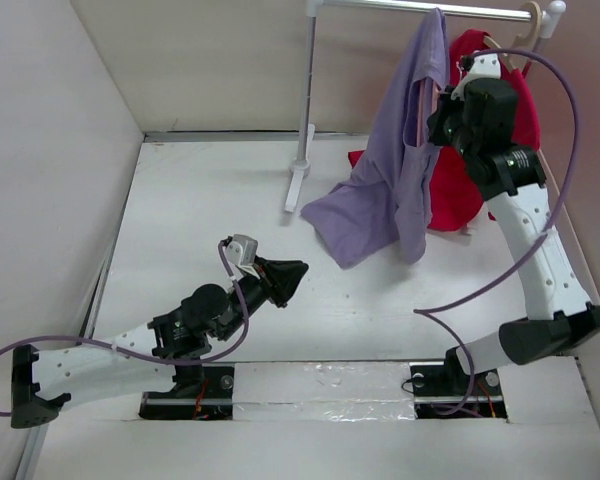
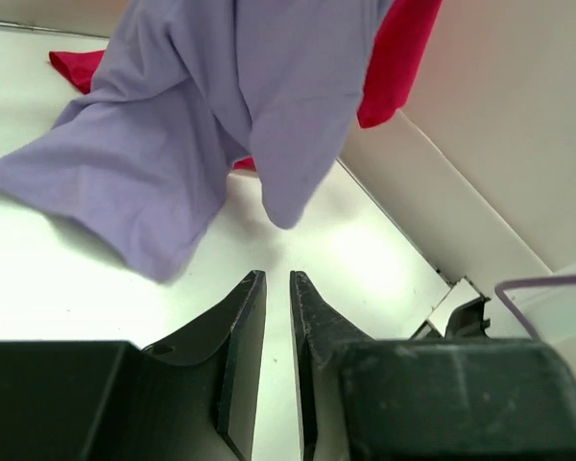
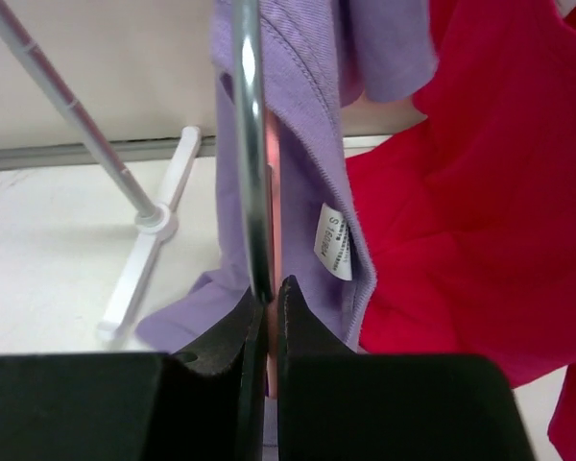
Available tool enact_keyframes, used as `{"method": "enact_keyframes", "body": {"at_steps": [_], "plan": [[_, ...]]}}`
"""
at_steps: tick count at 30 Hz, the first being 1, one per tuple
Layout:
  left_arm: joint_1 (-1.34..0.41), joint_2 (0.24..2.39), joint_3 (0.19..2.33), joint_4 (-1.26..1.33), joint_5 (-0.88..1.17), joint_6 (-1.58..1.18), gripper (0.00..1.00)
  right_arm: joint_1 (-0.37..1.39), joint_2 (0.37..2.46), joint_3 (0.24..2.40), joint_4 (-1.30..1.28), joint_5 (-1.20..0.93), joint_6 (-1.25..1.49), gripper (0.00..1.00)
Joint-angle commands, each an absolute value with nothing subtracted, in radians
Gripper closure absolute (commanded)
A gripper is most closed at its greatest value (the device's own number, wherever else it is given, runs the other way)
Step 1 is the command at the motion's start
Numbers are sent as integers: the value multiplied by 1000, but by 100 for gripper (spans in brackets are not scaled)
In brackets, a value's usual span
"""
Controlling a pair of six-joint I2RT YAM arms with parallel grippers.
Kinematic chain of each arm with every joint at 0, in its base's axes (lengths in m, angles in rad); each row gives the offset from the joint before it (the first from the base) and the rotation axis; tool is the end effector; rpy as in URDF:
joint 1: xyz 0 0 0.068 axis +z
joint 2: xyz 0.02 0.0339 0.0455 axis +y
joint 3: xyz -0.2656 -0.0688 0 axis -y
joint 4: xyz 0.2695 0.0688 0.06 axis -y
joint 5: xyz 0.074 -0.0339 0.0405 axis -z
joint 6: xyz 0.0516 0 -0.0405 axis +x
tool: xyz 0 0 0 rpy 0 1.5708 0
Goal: Place the t-shirt on the hanger
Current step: Place the hanger at the clothesline.
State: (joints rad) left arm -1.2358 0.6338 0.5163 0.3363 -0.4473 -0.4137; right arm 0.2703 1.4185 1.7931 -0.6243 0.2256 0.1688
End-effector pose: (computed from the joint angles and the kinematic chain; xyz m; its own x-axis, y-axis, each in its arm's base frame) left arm 0.0863 -0.1799 0.3249 -0.2212 -0.4672 -0.8561 0.6813 0.5541 -0.4784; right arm 0.3201 0.0767 0.4998 -0.2434 0.1025 -0.9645 -0.0106 0.9941 0.1083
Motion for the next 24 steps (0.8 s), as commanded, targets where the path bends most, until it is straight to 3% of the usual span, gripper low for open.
{"method": "enact_keyframes", "body": {"at_steps": [1,6,10,24], "plan": [[-1241,609,506,380,-419,-423,86,242,1451,1916,-616,236,158,100],[-1241,607,488,423,-407,-405,85,354,1264,1686,-557,330,164,100],[-1241,632,494,453,-390,-380,84,313,1143,1503,-509,293,189,100],[-1241,672,489,491,-321,-407,80,178,1528,1971,-663,229,130,100]]}}
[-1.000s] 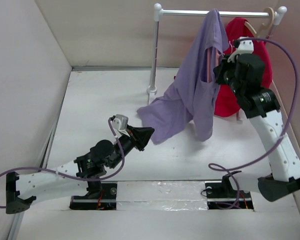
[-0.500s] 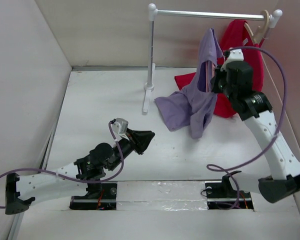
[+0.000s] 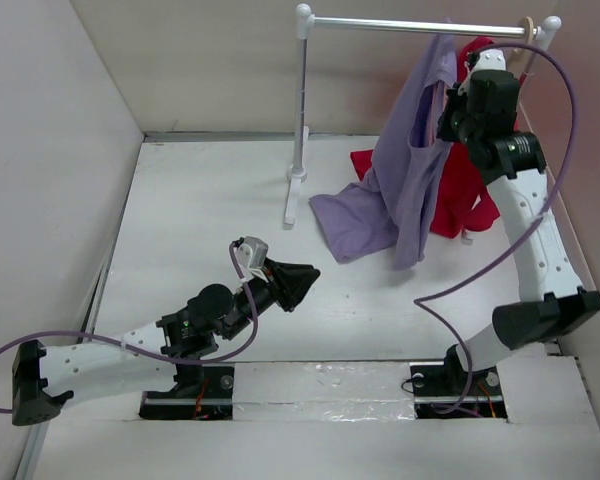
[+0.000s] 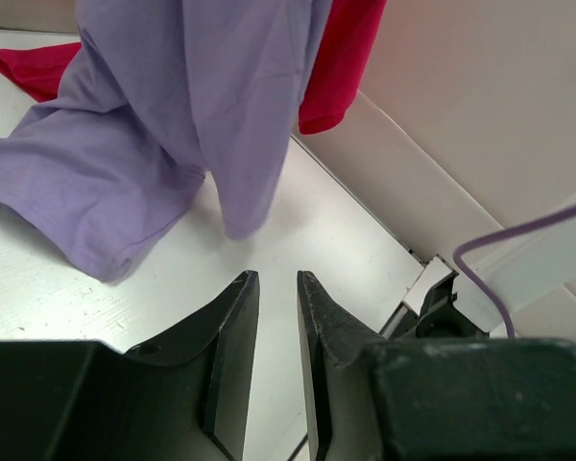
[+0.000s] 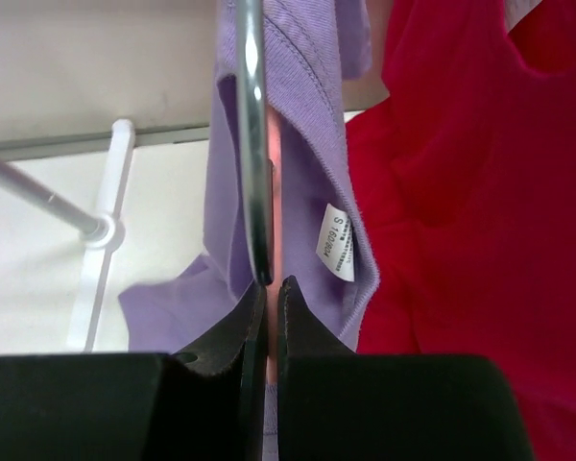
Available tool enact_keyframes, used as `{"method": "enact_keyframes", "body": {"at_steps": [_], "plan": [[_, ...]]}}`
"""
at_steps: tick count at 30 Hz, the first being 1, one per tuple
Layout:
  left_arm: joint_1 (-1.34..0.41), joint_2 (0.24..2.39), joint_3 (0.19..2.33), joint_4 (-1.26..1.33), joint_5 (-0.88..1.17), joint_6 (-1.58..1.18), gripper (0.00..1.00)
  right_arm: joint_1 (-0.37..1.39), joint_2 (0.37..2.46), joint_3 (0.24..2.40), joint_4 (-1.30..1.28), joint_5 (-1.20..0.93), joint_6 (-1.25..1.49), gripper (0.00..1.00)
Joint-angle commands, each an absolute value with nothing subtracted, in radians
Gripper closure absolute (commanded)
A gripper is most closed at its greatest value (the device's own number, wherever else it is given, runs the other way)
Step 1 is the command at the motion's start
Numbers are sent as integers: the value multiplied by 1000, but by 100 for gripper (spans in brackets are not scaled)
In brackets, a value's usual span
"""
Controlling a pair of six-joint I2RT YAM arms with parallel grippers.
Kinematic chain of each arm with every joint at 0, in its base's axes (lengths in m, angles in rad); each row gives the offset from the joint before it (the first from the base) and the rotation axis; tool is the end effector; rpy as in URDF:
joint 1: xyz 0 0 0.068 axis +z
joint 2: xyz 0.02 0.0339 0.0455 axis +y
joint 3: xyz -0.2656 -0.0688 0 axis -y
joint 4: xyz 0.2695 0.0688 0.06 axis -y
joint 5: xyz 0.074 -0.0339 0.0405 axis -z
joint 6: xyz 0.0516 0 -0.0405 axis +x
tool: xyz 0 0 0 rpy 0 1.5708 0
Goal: Place the t-shirt on the hanger
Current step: Place the hanger at the clothesline.
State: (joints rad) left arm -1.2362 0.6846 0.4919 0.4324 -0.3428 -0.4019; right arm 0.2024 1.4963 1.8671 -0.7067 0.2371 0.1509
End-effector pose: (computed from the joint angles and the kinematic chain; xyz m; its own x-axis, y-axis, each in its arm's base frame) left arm 0.0851 -0.1920 0.3178 -0.2343 -0.4480 -0.8628 0.7505 0.4808 -0.4534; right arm 0.3422 0.0579 0.4910 -0.3159 0.0843 -0.9450 0.0701 0.9954 0.0654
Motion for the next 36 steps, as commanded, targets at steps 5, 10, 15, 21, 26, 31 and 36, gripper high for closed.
{"method": "enact_keyframes", "body": {"at_steps": [5,10,15,21,26,31,36], "plan": [[-1241,667,483,482,-324,-408,80,114,1635,2143,-686,200,135,100],[-1241,687,480,477,-324,-419,80,83,1776,2336,-733,169,143,100],[-1241,721,480,480,-330,-439,79,48,1802,2381,-692,150,153,100],[-1241,779,497,485,-331,-449,79,-1,1839,2433,-646,104,178,100],[-1241,808,505,489,-339,-459,79,-32,1847,2424,-575,69,202,100],[-1241,824,517,477,-353,-463,79,-66,1936,2549,-601,25,229,100],[-1241,830,523,472,-364,-471,79,-84,1944,2499,-554,18,241,100]]}}
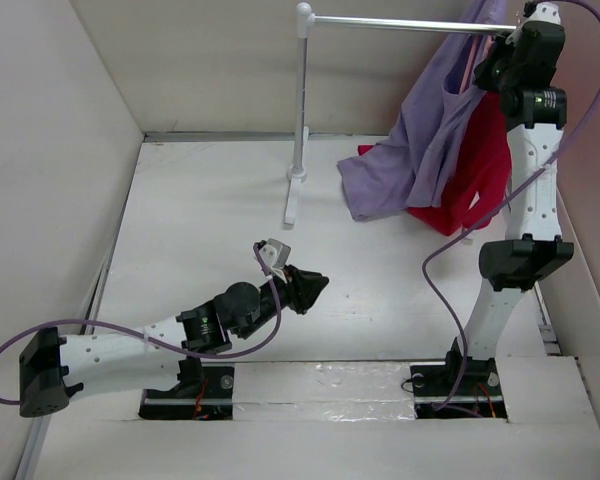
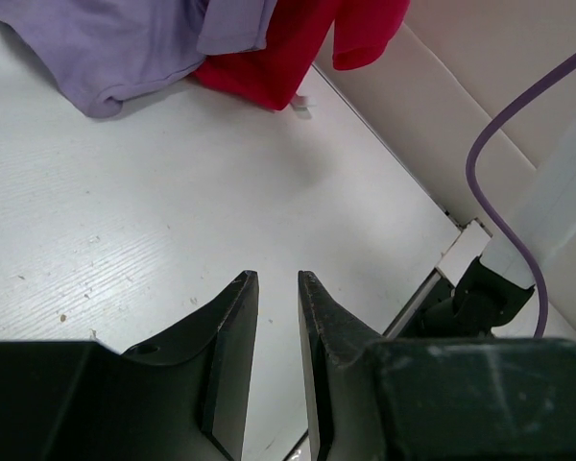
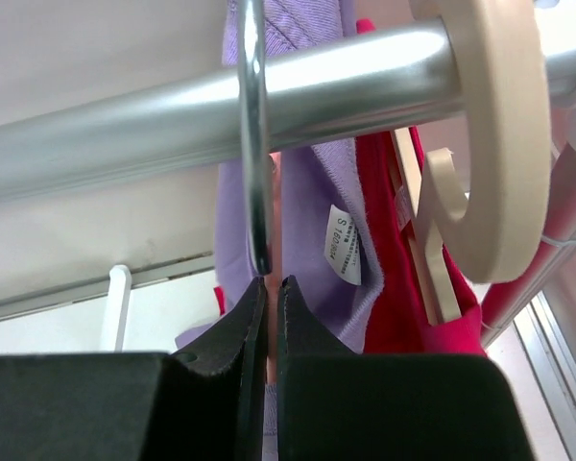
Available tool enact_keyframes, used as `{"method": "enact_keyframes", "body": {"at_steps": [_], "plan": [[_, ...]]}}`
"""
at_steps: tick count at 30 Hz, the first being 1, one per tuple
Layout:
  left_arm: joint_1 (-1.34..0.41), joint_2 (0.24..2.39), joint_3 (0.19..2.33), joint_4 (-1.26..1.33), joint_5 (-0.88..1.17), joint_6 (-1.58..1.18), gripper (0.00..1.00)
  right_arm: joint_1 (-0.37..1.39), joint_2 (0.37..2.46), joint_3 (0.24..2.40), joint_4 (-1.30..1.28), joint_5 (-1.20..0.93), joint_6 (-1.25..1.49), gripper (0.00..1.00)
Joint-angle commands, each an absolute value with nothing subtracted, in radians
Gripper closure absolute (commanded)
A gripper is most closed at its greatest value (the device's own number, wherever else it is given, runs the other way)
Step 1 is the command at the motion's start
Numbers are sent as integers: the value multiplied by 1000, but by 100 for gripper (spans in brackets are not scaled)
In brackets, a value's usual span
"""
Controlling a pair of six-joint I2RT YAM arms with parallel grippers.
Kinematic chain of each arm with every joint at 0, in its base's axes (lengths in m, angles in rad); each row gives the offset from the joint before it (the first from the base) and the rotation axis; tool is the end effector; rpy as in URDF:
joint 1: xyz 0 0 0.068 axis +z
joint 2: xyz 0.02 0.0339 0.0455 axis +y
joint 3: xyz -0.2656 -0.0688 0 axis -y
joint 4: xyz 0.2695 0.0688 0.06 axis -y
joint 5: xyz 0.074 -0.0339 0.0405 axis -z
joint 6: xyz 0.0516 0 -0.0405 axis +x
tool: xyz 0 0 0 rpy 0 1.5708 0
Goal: Place the t-shirt on the hanger
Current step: Place the hanger at the clothesline.
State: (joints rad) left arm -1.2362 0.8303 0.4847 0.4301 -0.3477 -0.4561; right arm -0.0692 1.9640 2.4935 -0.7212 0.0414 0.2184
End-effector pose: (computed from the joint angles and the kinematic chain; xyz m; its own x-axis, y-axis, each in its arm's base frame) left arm 0.0944 -0.2179 0.2850 -0.3171 -0.3488 -0.8819 0.7094 0.5300 -0.4647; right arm 0.4461 -0.0331 0.5228 -0.1618 0.2282 -0.9601 0.1482 0.9675 0.2050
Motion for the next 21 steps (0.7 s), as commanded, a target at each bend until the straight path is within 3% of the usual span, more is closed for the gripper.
{"method": "enact_keyframes", "body": {"at_steps": [1,10,21], "plan": [[-1241,836,526,472,-364,-471,79,-84,1945,2496,-549,17,244,100],[-1241,850,531,469,-350,-494,79,-95,1964,2425,-520,20,238,100],[-1241,859,534,483,-336,-499,79,-106,1838,2159,-413,8,236,100]]}}
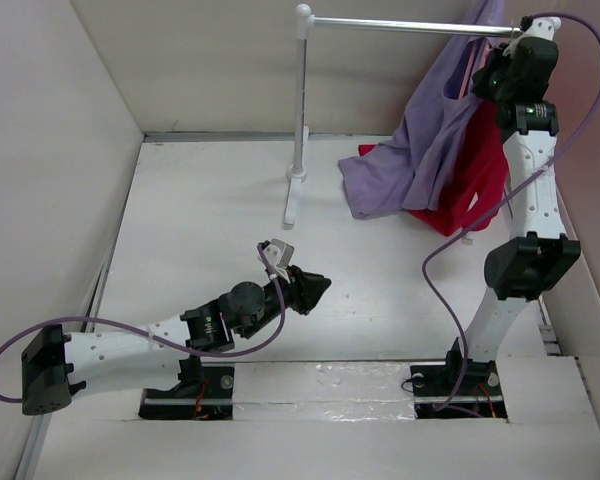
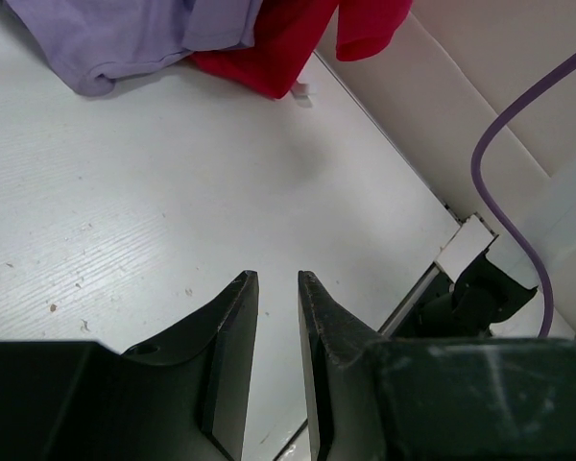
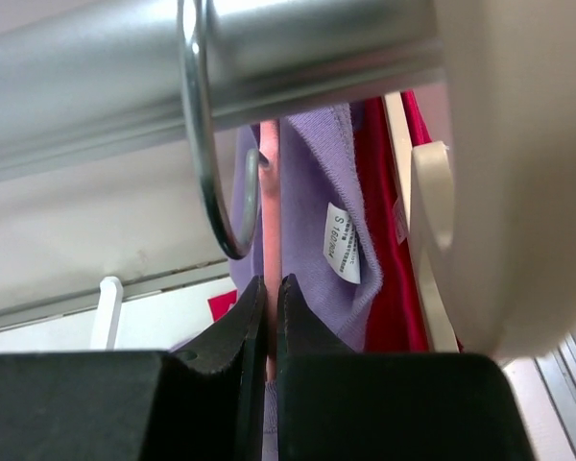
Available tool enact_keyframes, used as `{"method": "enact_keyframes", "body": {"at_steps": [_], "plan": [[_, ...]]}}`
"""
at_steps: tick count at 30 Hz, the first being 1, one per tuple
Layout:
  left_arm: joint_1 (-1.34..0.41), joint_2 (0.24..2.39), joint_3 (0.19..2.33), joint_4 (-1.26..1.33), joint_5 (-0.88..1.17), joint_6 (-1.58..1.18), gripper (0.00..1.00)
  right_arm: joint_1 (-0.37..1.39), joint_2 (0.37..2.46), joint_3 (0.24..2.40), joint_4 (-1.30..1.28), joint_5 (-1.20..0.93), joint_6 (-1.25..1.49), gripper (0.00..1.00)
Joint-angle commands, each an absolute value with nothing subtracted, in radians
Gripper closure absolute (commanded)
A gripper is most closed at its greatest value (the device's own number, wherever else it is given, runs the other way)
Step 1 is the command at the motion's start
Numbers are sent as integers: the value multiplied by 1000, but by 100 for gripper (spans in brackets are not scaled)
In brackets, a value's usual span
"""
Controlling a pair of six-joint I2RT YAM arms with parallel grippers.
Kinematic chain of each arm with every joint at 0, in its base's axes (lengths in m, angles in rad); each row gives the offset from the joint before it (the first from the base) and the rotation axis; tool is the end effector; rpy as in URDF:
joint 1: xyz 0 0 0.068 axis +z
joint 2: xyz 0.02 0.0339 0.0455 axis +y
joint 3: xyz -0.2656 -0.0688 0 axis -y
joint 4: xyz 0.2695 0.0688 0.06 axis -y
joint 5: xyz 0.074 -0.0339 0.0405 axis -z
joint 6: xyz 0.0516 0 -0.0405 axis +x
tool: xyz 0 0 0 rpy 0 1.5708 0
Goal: Place the t-shirt on the hanger
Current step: Place the hanger at the clothesline, then reset both arms
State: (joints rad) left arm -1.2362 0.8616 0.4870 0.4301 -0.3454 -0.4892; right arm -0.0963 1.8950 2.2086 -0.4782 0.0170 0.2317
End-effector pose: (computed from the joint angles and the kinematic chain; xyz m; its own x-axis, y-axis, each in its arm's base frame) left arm 0.0960 -0.2230 0.2791 -0.3494 -0.3415 -0.8725 0.6951 0.5300 -0.4858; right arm 0.4641 -0.0457 0.4849 -0.1328 0.2435 -0.9608 0.1473 0.9634 0.2238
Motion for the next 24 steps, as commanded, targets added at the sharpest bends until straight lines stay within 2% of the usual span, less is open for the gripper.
{"method": "enact_keyframes", "body": {"at_steps": [1,3,5,6,7,8,10,11,12,16,18,19,24], "plan": [[-1241,858,534,485,-334,-499,79,-106,1827,2146,-396,8,236,100],[-1241,854,537,485,-333,-495,79,-106,1799,2129,-384,8,241,92],[-1241,850,537,483,-333,-492,79,-106,1780,2118,-374,8,241,80],[-1241,845,537,482,-331,-494,79,-106,1758,2108,-368,8,241,69],[-1241,845,540,482,-328,-494,79,-106,1747,2100,-362,8,241,69],[-1241,842,540,482,-330,-494,79,-106,1729,2088,-357,-21,241,60],[-1241,835,545,476,-330,-491,79,-106,1668,2051,-325,-26,248,51],[-1241,827,548,466,-331,-486,79,-106,1643,1999,-310,-28,250,43],[-1241,822,561,459,-334,-483,79,-106,1613,1968,-292,-31,255,38],[-1241,798,589,417,-333,-474,79,-106,1441,1830,-210,-40,290,26],[-1241,792,604,405,-327,-477,79,-106,1389,1771,-196,-54,304,15],[-1241,785,609,399,-322,-479,79,-106,1364,1750,-195,-51,319,6],[-1241,761,691,327,-359,-468,76,-97,1123,1533,-106,-35,377,0]]}}
